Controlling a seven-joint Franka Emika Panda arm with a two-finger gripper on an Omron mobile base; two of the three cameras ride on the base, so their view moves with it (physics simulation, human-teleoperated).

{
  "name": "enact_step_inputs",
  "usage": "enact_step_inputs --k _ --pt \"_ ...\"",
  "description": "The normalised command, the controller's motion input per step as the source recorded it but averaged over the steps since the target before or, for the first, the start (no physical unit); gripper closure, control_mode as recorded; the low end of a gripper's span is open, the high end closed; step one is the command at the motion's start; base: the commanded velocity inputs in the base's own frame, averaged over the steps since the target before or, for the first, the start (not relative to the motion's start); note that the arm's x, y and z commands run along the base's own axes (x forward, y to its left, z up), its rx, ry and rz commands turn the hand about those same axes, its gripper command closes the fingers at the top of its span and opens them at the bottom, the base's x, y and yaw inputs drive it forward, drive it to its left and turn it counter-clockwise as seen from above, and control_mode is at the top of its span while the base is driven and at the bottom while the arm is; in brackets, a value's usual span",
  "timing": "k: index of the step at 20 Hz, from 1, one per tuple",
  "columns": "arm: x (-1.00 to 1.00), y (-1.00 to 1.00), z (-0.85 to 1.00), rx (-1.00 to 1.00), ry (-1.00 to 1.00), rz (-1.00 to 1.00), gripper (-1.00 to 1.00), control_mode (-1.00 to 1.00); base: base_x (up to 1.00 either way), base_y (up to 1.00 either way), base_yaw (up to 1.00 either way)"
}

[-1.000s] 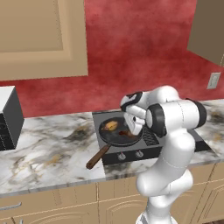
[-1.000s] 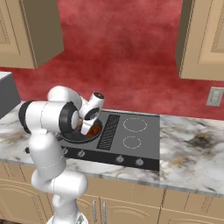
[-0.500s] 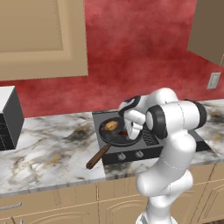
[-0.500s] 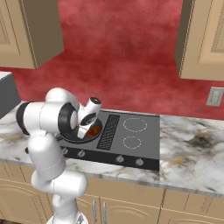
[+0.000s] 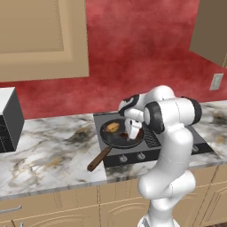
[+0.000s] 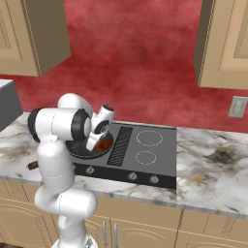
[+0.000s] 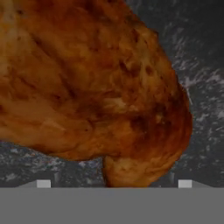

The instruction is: Take the chicken drumsticks from the pan and place one on each plate on the dining counter.

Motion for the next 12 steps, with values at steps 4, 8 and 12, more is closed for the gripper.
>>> enact_step_inputs --k 4,8,12 --pt "0.00 0.05 -0.41 -0.03 0.23 0.00 -1.00 -1.00 0.00 0.00 0.00" --pt "-0.14 0.11 -0.45 -0.13 0.04 -0.05 1.00 -1.00 0.00 0.00 0.00" --pt "-0.38 0.02 -0.28 -0.14 -0.14 -0.13 1.00 -1.00 0.00 0.00 0.00"
